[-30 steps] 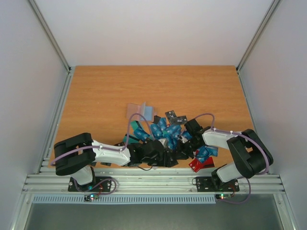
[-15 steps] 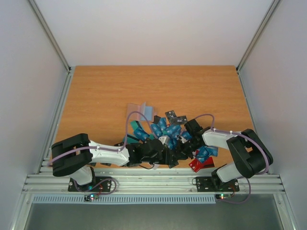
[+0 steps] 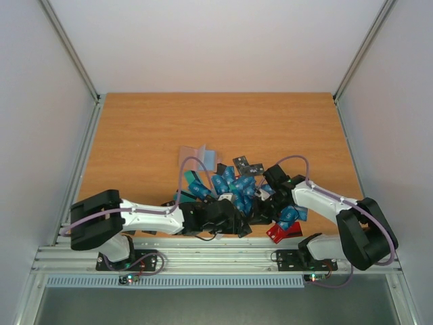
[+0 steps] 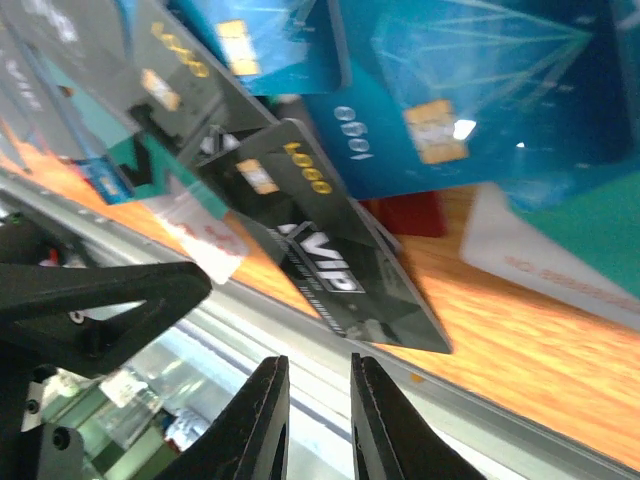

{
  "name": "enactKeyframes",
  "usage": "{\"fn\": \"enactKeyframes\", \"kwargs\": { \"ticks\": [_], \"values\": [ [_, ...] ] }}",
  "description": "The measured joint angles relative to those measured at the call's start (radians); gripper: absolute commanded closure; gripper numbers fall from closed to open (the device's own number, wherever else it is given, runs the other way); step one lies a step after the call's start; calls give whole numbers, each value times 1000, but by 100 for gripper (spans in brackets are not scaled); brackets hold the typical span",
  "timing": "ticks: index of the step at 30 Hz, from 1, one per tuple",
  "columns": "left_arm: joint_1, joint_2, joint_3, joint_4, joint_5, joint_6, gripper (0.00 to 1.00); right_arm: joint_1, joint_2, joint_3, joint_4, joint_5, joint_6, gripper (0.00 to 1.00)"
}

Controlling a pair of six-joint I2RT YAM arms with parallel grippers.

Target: Put the credit cards into the card holder

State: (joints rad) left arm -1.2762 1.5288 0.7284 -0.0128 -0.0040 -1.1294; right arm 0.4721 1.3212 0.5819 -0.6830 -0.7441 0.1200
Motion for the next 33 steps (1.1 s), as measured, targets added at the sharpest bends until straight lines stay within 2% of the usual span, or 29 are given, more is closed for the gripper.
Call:
{"fn": "enactKeyframes", "kwargs": {
  "ticks": [6,17,33],
  "values": [
    [-2,90,58,-32,-5,-7,27,0,52,1,-23,61,-32,81],
    [-2,107,41,-13,-11,-58,25,2,156,-5,40,46,-34,82],
    [26,105,-93,275,-1,-112,27,21,177,-15,87,-9,-5,83]
  ]
}}
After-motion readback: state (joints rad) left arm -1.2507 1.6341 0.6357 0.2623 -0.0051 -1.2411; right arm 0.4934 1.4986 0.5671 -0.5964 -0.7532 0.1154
